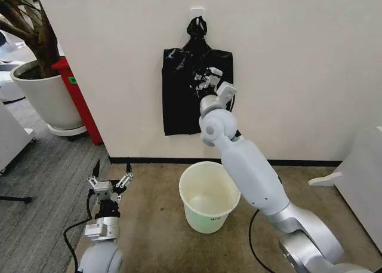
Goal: Place the garbage bag over the trash bin.
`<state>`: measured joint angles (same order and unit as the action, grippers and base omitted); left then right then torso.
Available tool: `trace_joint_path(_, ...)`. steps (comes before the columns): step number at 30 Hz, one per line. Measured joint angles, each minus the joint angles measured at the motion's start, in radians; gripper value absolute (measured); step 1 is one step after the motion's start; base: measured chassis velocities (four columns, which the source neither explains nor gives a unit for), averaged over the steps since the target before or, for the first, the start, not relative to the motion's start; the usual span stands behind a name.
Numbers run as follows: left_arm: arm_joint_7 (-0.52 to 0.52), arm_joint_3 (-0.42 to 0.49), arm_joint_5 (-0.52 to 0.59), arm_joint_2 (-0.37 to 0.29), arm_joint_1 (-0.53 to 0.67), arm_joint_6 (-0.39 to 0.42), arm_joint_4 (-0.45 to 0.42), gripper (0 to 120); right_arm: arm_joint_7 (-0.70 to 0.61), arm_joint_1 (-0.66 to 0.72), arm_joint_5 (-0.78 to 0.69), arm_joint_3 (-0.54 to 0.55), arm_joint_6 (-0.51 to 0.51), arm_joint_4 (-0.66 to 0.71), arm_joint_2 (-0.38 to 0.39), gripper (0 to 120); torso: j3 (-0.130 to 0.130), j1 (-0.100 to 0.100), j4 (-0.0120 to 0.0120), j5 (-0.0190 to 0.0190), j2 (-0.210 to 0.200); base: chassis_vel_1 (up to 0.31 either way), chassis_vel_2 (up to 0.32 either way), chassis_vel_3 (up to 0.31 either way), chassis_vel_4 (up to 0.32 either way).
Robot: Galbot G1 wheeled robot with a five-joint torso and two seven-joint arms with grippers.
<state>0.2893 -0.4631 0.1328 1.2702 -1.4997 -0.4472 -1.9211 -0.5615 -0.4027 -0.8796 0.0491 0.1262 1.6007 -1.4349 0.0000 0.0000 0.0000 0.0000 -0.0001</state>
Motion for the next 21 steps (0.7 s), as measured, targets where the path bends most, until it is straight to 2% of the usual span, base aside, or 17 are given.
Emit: trace_joint_path(21, -0.004, 0.004, -0.006, 0.008, -0.001, -0.003, 0.005, 97, 0.009, -0.102, -0.006, -0.016, 0.004, 0.05, 0.011, 0, 0.0, 0.0, 0.0, 0.0001, 0.0, 0.0, 0.0, 0.0, 0.0)
